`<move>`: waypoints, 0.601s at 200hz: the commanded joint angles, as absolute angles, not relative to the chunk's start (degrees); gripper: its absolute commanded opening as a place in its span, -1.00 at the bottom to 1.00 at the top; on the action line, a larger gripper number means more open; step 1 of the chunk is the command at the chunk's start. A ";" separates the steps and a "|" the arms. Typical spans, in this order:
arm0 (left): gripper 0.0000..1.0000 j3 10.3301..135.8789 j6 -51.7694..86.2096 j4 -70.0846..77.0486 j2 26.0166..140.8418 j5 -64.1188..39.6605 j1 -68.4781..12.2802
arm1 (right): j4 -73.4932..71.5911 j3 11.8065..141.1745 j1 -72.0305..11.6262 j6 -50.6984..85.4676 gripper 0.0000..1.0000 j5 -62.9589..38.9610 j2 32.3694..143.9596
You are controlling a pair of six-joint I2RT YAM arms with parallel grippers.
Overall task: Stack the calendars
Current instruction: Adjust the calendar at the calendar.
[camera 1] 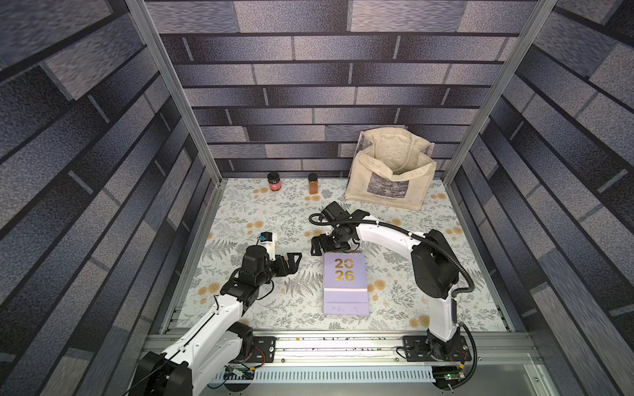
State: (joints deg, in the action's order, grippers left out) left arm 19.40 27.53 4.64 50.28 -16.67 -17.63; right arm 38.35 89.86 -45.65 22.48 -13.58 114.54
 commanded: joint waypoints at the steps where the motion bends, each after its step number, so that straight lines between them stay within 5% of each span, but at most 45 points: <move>1: 1.00 18.59 28.12 4.29 49.22 -17.54 -17.29 | 38.76 88.87 -46.23 23.55 0.96 -13.21 112.16; 61: 1.00 18.54 28.56 6.39 50.11 -19.46 -17.21 | 41.56 90.56 -45.80 23.51 0.99 -7.29 109.43; 120: 1.00 21.91 29.24 14.68 59.88 -25.92 -17.39 | 40.97 76.99 -39.86 26.14 1.00 -2.77 94.85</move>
State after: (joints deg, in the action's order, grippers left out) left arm 19.44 28.18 10.41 55.81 -21.58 -17.52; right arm 39.72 81.01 -42.89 24.51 -6.39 100.82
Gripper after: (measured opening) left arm 0.999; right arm 0.998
